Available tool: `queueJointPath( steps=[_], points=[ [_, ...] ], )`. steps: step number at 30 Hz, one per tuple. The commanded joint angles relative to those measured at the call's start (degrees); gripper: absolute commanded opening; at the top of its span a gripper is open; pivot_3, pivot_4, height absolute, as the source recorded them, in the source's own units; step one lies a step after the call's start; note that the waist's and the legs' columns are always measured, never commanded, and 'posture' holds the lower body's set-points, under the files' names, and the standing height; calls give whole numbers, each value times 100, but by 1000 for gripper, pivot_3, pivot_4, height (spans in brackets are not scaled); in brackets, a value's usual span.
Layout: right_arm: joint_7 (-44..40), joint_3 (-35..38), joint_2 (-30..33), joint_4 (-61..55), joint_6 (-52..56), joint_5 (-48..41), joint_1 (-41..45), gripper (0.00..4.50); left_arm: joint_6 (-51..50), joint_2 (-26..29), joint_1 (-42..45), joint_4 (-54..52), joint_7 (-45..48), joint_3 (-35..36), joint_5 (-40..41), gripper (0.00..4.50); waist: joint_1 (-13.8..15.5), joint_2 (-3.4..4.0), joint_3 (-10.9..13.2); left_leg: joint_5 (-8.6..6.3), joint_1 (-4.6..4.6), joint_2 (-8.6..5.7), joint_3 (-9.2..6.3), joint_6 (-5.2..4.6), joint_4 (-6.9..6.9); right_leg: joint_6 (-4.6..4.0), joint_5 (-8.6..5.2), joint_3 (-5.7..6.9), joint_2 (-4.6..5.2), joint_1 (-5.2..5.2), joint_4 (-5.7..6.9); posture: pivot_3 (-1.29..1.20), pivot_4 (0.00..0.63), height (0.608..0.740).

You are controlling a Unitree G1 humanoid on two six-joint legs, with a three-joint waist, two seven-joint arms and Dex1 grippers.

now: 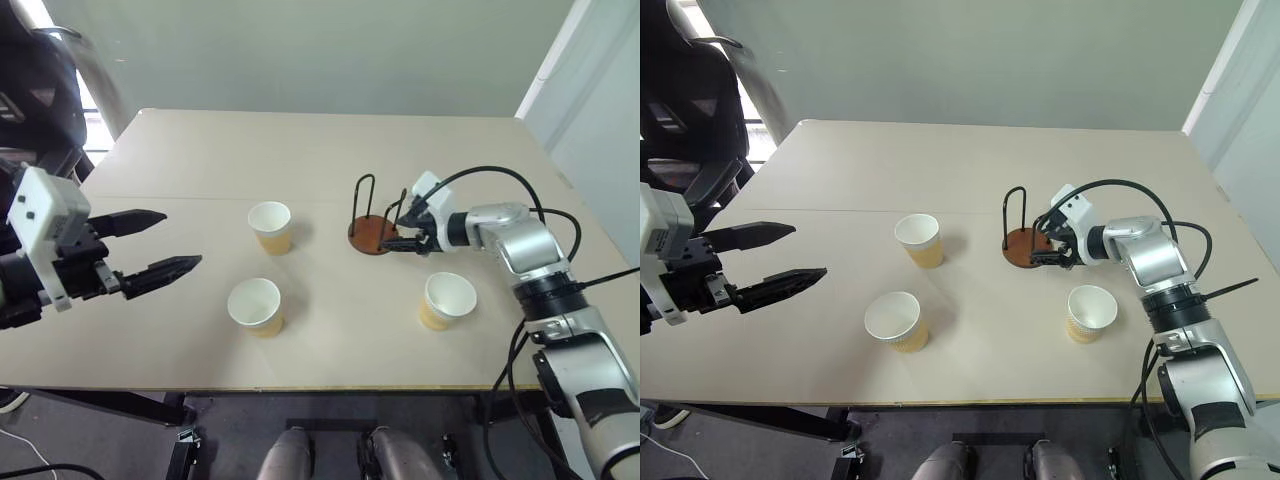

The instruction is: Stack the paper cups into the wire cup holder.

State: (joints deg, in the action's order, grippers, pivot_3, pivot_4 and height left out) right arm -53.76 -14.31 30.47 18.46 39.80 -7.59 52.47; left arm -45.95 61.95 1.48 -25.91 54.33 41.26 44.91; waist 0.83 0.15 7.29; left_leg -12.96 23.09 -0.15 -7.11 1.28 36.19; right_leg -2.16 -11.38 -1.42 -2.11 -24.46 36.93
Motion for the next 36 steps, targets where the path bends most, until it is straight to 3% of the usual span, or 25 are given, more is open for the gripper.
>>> queueJointPath(
  steps=[1,6,9,17,23,30,36],
  points=[
    [-15,135,-36,-80,-163,-5,191,3361,-8,17,4,-116,-49,259,56,4395,0,0,0,-1,0,0,0,2,0,0,0,0,0,0,0,0,150,740],
    [47,172,-159,-76,-197,-16,229,3361,17,24,-10,-112,-55,250,18,4395,6,0,0,-4,2,0,-1,5,0,-2,-1,1,0,0,-1,0,150,740],
    [66,168,-207,-74,-210,-3,225,2803,36,35,19,-86,-73,225,5,4500,5,0,0,-4,2,0,0,5,0,-2,-1,1,0,0,-1,0,150,740],
    [146,156,-244,107,-397,89,314,38,61,49,7,-59,-106,202,-42,4500,4,0,0,-8,1,0,-1,11,0,-5,-1,2,0,-1,0,0,150,740],
    [-7,102,-271,14,-417,70,297,38,79,57,8,-41,-110,196,-80,4500,4,0,0,-11,2,1,-1,15,0,-8,-3,2,0,-3,0,0,150,740],
    [-2192,-10,440,-1570,-877,-862,-489,38,50,111,-13,-11,-59,238,-92,4500,31,-1,-1,-16,14,1,-1,14,0,-9,-4,7,0,-4,-7,0,150,740],
    [-2971,-247,772,-2615,-689,-1293,-933,38,94,164,137,85,-52,55,-91,4500,-11,-5,-3,-8,5,3,1,18,0,-8,-5,6,-6,5,-6,0,150,740]
  ],
)
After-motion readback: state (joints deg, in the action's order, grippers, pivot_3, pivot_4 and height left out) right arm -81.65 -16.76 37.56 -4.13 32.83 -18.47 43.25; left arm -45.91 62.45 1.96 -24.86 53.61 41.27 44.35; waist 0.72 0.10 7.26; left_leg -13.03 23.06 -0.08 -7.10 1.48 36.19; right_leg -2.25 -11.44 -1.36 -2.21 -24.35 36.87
